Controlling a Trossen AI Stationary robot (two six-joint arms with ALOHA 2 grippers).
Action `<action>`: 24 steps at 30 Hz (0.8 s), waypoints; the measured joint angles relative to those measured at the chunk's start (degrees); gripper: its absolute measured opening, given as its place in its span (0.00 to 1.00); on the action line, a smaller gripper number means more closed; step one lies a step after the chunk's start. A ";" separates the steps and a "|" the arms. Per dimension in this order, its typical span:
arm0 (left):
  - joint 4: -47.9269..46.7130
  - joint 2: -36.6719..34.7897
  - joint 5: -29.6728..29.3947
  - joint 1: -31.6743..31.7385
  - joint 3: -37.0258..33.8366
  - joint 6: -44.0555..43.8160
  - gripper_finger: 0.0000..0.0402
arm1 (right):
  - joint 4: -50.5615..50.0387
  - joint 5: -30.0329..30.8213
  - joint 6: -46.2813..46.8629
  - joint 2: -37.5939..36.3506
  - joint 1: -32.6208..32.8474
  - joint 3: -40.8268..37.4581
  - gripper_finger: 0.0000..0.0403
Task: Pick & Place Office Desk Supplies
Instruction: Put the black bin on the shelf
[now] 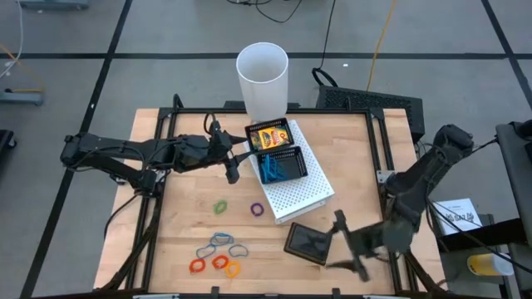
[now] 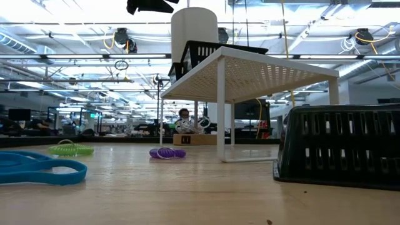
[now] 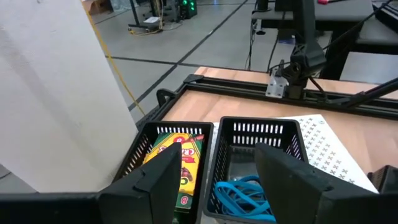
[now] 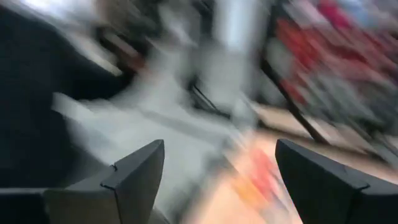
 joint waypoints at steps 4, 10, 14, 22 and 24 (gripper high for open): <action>-0.23 0.00 0.04 0.00 0.00 -0.63 0.53 | -31.99 13.92 16.86 7.31 0.91 13.42 0.73; -1.03 0.00 0.04 0.00 0.00 -1.52 0.53 | -54.82 5.94 35.69 19.57 -1.85 20.07 0.72; -1.25 0.00 0.06 0.00 0.00 -2.58 0.53 | -57.79 -2.04 40.12 25.47 -4.04 20.07 0.71; -1.25 0.00 0.03 0.04 0.00 -3.02 0.53 | -49.13 -11.00 43.10 32.40 -4.86 20.17 0.71; -1.25 0.00 0.02 0.04 0.00 -3.03 0.53 | -48.87 -10.98 43.68 32.99 -4.75 20.33 0.70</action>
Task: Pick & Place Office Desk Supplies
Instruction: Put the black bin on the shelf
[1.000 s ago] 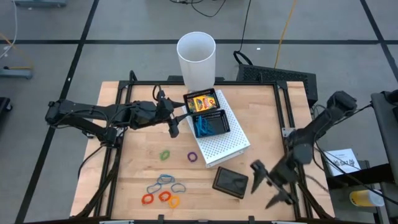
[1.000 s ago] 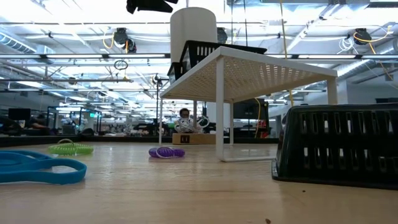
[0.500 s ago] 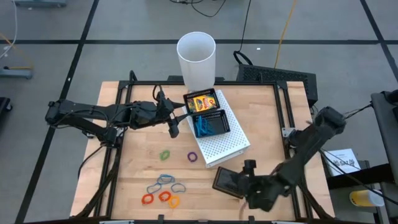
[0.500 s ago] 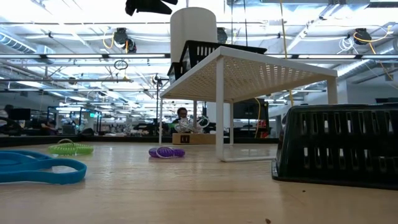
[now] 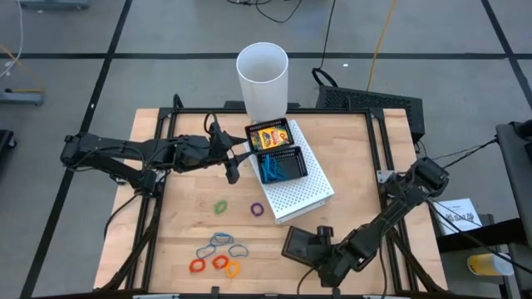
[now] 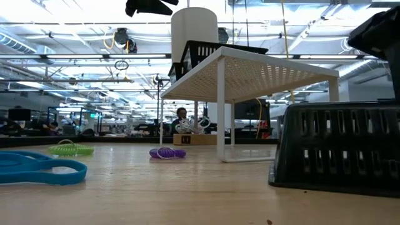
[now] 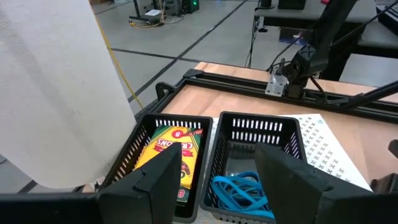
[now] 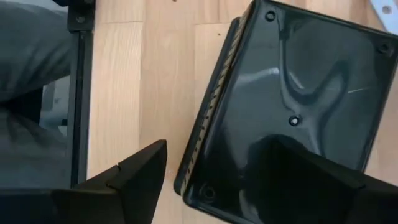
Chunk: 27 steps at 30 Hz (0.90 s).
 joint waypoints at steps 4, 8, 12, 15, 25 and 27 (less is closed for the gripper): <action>0.02 0.00 0.00 0.00 0.00 -0.51 0.53 | -5.96 1.15 1.35 0.02 -0.03 0.08 0.67; 0.02 0.00 -0.02 0.00 0.00 -1.06 0.53 | -15.32 4.58 2.52 0.04 -0.04 -0.28 0.62; 0.04 0.00 -0.02 0.00 0.00 -1.10 0.53 | -21.77 6.61 4.71 0.11 -0.09 -2.26 0.58; 0.04 0.00 -0.02 0.00 0.00 -1.13 0.53 | -22.13 6.86 6.58 0.06 -0.11 -3.91 0.55; 0.04 0.00 -0.02 0.00 0.00 -1.09 0.53 | -20.84 7.34 6.22 0.15 0.03 -4.52 0.35; 0.04 0.00 0.00 0.00 0.00 -1.12 0.53 | -20.24 7.58 6.07 0.15 0.07 -4.52 0.29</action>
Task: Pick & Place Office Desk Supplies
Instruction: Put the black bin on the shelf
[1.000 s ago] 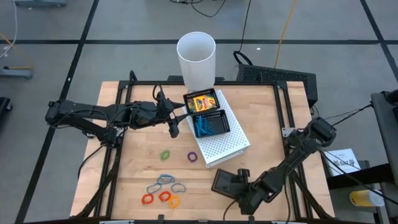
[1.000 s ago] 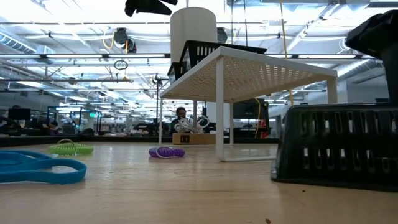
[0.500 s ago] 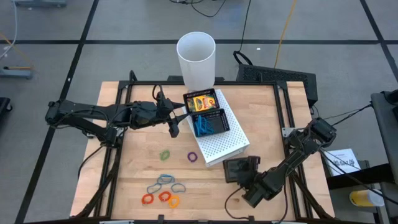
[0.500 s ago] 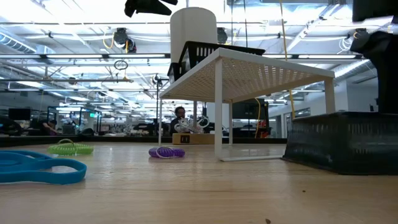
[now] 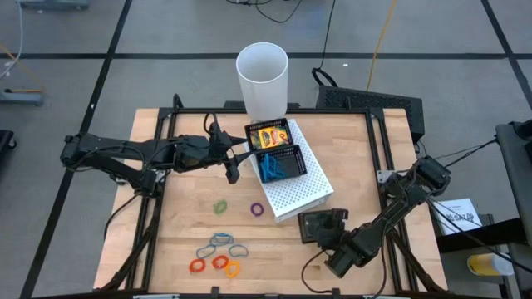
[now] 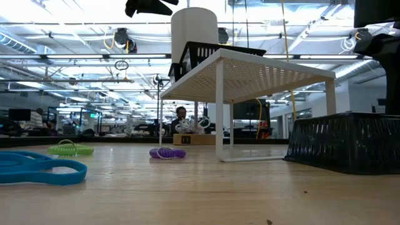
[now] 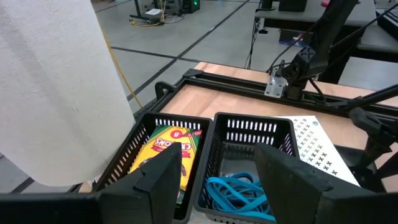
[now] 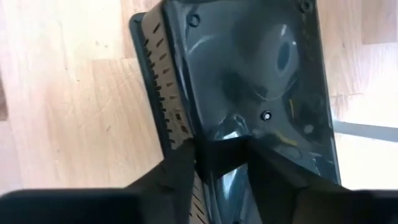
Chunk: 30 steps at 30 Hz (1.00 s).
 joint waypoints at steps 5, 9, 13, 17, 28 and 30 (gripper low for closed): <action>0.02 0.00 0.02 0.00 0.00 -0.60 0.53 | 1.03 -0.01 -0.41 0.01 0.00 0.00 0.14; 0.02 0.00 0.04 0.00 0.00 -0.39 0.53 | 3.59 -0.10 -2.08 -1.30 0.00 -0.02 0.04; 0.02 0.01 0.07 0.00 0.00 -0.35 0.53 | 7.71 -0.46 -2.53 -4.29 0.26 -0.13 0.00; 0.02 0.02 0.07 0.00 0.00 -0.33 0.53 | 14.28 -2.77 -4.89 -7.53 0.64 -0.35 0.01; -2.24 1.63 15.09 -0.38 0.04 -3.55 0.53 | 21.01 -2.38 -6.90 -10.32 2.04 -0.24 0.00; -2.70 3.81 21.48 -1.69 0.04 -3.84 0.53 | 17.52 -2.96 -3.16 -10.34 2.48 -0.24 0.00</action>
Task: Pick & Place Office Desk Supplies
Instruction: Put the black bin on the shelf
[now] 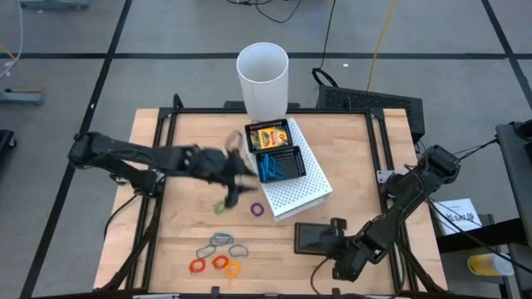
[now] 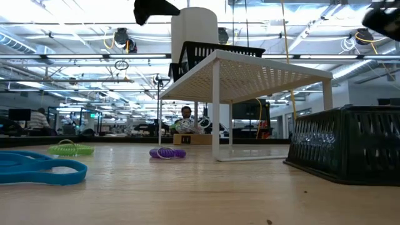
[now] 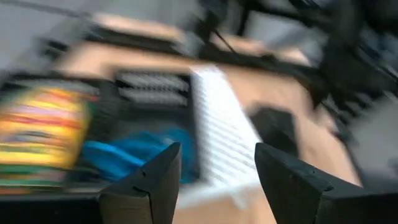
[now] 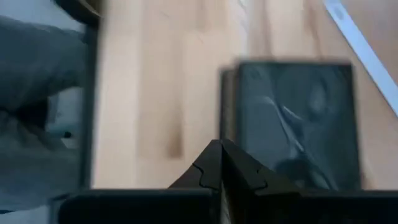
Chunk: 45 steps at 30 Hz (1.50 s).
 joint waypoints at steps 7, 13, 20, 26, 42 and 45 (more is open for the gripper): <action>3.18 12.46 0.91 -9.79 -0.04 2.86 0.53 | -14.04 -0.82 15.40 -1.64 4.77 0.07 0.00; 15.86 23.74 -6.82 -17.62 -0.02 -1.03 0.53 | -15.93 -0.69 22.72 -1.75 10.20 -2.83 0.00; 29.09 34.55 -9.98 -19.80 -0.04 -3.71 0.53 | -6.20 -1.86 24.10 -1.70 10.53 -13.92 0.00; 39.34 42.69 -9.43 -20.17 -0.04 -2.55 0.53 | 2.06 -1.61 23.58 -2.01 10.11 -20.63 0.00; 45.40 53.40 -9.28 -16.76 4.02 -4.31 0.48 | 3.53 0.60 18.51 -3.54 8.76 -21.33 0.00; 45.15 54.75 -7.85 -17.13 6.15 -3.38 0.38 | 3.84 2.17 18.50 -3.51 8.50 -21.34 0.00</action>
